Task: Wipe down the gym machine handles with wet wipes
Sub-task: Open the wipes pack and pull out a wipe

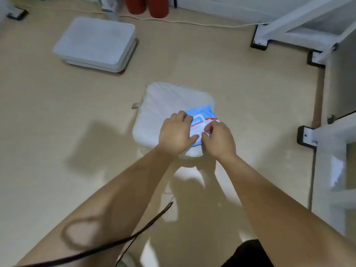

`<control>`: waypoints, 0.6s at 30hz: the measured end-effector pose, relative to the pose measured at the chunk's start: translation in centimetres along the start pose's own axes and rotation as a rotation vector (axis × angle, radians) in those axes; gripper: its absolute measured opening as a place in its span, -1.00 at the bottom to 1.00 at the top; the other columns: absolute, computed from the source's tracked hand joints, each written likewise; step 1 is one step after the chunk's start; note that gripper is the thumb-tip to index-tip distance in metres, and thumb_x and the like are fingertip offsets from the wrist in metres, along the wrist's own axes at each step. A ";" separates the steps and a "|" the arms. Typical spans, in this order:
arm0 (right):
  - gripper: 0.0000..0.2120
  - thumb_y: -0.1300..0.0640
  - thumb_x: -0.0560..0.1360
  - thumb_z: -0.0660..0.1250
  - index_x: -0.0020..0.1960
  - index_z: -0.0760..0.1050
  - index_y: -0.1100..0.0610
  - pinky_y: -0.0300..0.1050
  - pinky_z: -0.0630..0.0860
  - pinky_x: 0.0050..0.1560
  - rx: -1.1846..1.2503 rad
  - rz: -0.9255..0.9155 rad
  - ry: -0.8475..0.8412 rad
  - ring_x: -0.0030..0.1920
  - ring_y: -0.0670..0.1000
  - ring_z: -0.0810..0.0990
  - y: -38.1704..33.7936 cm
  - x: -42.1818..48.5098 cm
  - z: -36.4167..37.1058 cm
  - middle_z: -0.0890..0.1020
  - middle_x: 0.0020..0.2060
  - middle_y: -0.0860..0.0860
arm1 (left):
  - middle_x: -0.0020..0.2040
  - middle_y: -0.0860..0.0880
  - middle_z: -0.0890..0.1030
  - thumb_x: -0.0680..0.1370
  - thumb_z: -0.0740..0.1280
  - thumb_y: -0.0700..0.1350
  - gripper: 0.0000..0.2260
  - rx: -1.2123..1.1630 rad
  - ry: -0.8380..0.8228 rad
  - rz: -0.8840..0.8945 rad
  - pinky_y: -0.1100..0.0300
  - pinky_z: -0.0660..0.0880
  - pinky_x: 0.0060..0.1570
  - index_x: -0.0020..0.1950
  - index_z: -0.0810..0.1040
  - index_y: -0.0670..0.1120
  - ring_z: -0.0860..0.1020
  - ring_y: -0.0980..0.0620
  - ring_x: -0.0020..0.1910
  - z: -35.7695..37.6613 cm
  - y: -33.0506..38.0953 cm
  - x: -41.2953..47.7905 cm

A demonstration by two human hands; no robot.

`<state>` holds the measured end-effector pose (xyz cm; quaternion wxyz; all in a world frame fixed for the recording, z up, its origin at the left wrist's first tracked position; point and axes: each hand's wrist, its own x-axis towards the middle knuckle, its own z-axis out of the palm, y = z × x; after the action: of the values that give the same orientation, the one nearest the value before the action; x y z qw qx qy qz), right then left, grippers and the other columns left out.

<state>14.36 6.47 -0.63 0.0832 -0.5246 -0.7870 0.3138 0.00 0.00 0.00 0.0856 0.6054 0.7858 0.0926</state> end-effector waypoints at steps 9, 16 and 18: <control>-0.84 0.14 0.48 0.42 -0.19 0.45 -0.01 -0.14 0.45 -0.17 0.248 0.036 0.055 -0.16 -0.02 0.57 1.7 0.4 1.1 0.61 -0.16 -0.04 | -0.38 -0.07 0.49 0.52 0.15 0.02 -0.71 0.225 0.066 0.063 0.17 0.19 -0.39 -0.19 0.58 -0.12 0.48 -0.12 -0.40 -1.0 1.0 0.7; -0.70 0.13 0.44 0.40 0.15 0.53 -0.06 -0.01 0.53 0.02 0.058 -0.100 0.021 -0.02 0.05 0.55 1.4 0.7 0.5 0.55 -0.06 -0.04 | 0.19 -0.14 0.53 0.56 0.33 -0.18 -0.68 -0.125 0.310 -0.280 -0.03 0.52 -0.17 0.31 0.47 -0.06 0.54 -0.18 0.03 -0.5 -1.7 2.3; -0.61 0.04 0.41 0.36 0.24 0.55 -0.09 0.06 0.51 0.15 -0.015 -0.095 -0.020 0.12 0.10 0.54 0.9 1.2 0.4 0.57 0.09 0.01 | 0.09 -0.13 0.51 0.50 0.35 -0.28 -0.71 -0.079 0.323 -0.183 0.02 0.45 -0.27 0.19 0.51 -0.07 0.52 -0.17 -0.04 0.2 -1.8 1.7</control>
<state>14.39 7.57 -1.71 0.0864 -0.4840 -0.8142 0.3088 -2.10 1.21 -0.72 -0.0100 0.5048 0.8369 0.2112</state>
